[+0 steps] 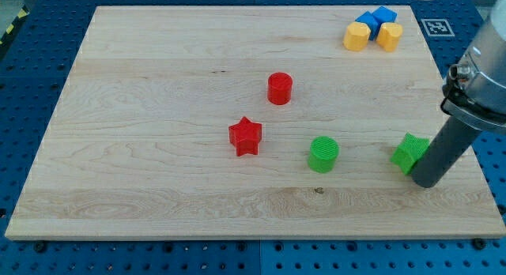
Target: Nudge the green star left a bit
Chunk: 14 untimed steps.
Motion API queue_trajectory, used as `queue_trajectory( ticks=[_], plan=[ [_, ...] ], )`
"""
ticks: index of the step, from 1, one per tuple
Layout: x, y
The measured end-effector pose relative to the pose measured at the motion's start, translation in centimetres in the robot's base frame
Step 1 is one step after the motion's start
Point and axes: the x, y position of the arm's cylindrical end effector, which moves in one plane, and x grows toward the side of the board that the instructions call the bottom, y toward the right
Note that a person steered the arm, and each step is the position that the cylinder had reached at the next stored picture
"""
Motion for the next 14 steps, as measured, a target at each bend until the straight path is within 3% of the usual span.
queue_trajectory(
  ticks=[2,3,4,5,7,8,11,12,14],
  plan=[
    [0.1,-2.3],
    [2.8,0.4],
    [2.5,5.5],
    [-2.7,8.1],
    [-17.2,8.2],
    [-18.2,8.2],
    [-2.8,7.5],
    [-0.2,6.6],
    [-0.2,2.9]
  ],
)
